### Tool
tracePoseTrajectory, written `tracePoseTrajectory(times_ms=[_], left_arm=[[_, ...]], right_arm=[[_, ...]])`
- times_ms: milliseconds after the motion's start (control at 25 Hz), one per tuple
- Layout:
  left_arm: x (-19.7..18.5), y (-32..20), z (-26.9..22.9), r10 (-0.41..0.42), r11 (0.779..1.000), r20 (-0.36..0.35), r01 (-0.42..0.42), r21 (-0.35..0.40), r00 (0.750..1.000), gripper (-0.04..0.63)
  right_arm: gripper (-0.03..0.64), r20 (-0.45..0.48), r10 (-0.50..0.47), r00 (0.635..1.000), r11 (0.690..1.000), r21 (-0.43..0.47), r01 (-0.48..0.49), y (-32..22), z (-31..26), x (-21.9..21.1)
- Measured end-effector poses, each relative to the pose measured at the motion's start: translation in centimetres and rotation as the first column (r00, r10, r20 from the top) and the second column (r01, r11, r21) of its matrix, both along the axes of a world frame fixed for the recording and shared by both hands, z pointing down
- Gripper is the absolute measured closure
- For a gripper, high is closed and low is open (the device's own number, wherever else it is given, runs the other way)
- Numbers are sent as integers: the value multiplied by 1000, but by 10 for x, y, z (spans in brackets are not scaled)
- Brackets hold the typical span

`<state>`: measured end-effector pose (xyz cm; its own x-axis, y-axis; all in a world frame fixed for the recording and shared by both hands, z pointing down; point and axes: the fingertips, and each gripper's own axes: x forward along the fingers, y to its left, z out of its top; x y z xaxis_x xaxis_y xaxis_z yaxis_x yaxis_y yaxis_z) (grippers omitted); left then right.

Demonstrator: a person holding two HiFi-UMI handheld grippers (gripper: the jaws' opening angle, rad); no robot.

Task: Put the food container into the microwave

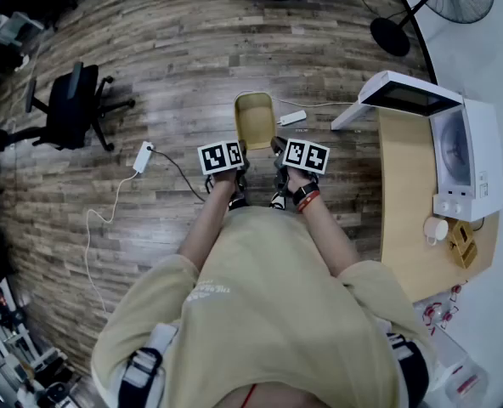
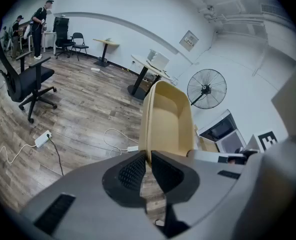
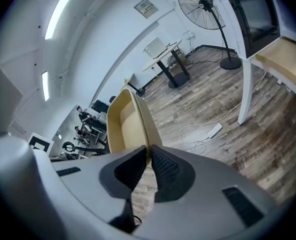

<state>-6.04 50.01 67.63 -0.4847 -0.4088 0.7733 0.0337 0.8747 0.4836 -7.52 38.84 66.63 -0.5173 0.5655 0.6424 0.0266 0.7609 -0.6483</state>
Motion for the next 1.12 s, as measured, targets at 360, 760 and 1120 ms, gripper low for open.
tracePoseTrajectory(times_ms=[360, 760, 1120], left_arm=[[4, -56, -11, 48, 998, 21, -49, 39, 999, 545], [18, -151, -16, 199, 979, 25, -200, 39, 980, 545], [19, -229, -18, 381, 924, 8, -381, 10, 925, 545]], right_arm=[[568, 5, 85, 996, 996, -28, -85, -58, -4, 13], [568, 46, 205, 978, 979, 11, -206, -152, -9, 38], [568, -15, 395, 918, 919, -6, -395, -225, 3, 63]])
